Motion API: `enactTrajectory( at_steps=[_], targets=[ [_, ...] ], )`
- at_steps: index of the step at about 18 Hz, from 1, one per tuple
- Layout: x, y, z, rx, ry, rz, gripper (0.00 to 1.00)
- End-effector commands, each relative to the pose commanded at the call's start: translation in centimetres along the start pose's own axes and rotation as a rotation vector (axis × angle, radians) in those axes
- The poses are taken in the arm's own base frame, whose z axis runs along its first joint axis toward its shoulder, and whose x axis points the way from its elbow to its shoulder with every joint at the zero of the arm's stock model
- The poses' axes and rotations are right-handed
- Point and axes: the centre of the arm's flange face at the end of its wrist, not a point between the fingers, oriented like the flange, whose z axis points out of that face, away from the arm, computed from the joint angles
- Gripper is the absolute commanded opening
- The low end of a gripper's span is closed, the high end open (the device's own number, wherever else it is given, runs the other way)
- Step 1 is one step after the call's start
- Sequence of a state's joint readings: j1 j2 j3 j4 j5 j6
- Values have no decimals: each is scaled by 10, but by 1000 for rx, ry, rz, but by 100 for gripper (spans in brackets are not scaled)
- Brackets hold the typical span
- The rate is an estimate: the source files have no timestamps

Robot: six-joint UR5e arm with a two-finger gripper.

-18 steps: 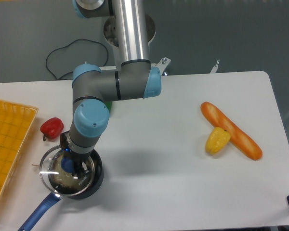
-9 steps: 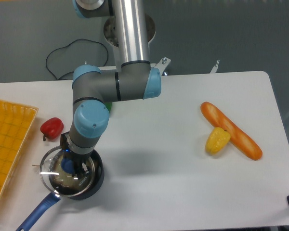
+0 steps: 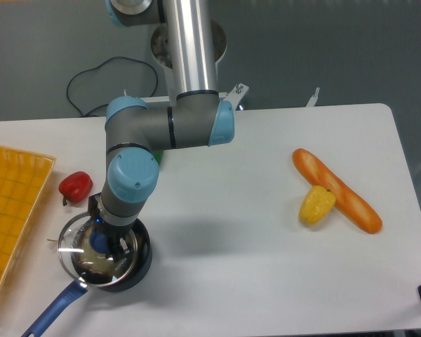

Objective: Close the pot lid
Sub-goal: 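Open the gripper and lift it up away from the lid knob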

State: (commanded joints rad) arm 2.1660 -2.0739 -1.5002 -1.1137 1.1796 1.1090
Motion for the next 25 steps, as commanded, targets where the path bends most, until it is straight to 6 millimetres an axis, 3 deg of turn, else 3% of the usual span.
enactTrajectory(
  at_steps=[3, 9, 15, 18, 21, 25],
  targets=[
    [1, 1, 1, -2, 5, 13, 99],
    [1, -1, -11, 5, -14, 18, 100],
    [18, -8, -68, -24, -126, 99, 100],
    [18, 0, -102, -34, -187, 99, 100],
    [34, 12, -139, -248, -333, 124, 100],
    [43, 21, -162, -426, -411, 201, 100]
  ],
)
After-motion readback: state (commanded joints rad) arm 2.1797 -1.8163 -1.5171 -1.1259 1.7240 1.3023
